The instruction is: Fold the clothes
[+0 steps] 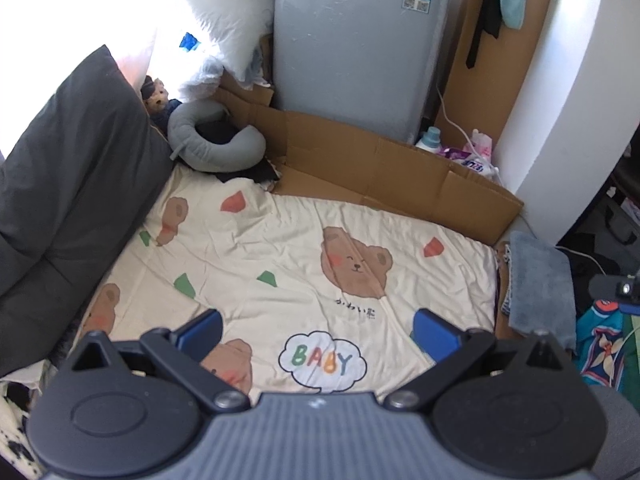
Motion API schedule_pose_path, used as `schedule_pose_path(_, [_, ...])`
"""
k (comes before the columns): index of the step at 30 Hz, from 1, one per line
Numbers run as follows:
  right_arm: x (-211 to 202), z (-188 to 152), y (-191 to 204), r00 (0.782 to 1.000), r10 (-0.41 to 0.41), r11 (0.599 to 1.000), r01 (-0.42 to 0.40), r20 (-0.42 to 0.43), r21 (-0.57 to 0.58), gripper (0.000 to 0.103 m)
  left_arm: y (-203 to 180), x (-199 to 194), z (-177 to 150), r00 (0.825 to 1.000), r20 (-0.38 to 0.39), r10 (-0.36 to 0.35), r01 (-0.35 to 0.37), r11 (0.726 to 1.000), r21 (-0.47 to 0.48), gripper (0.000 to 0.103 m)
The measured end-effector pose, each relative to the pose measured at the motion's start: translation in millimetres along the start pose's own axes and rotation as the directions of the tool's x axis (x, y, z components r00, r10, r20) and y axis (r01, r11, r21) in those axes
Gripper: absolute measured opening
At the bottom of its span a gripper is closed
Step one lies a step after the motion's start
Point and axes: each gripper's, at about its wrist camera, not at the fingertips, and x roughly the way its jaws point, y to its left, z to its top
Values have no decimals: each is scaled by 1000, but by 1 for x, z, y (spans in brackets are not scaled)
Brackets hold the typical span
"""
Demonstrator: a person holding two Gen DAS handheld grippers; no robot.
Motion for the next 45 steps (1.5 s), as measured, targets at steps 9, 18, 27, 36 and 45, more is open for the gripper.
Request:
schedule_pose_path(9, [18, -13, -7, 999, -29, 999, 28, -19, -31, 102, -19, 21, -10, 999, -38, -9, 9, 1000, 22, 102])
schedule_pose_path(18, [28, -21, -15, 998, -8, 1000, 8, -68, 1, 102, -32, 30, -14, 998, -62, 5, -1, 998, 57, 103])
schedule_pose_path(27, [27, -35, -2, 991, -11, 998, 3, -134, -64, 102, -31, 32, -24, 993, -115, 26, -20, 998, 54, 102])
schedule_pose_path(36, [30, -29, 12, 986, -51, 994, 34, -158, -106, 102, -35, 32, -27, 990, -135, 38, -34, 999, 34, 102])
schedule_pose_path(45, [38, -34, 32, 983, -86, 979, 54, -160, -195, 102, -30, 36, -29, 991, -124, 58, -56, 998, 24, 102])
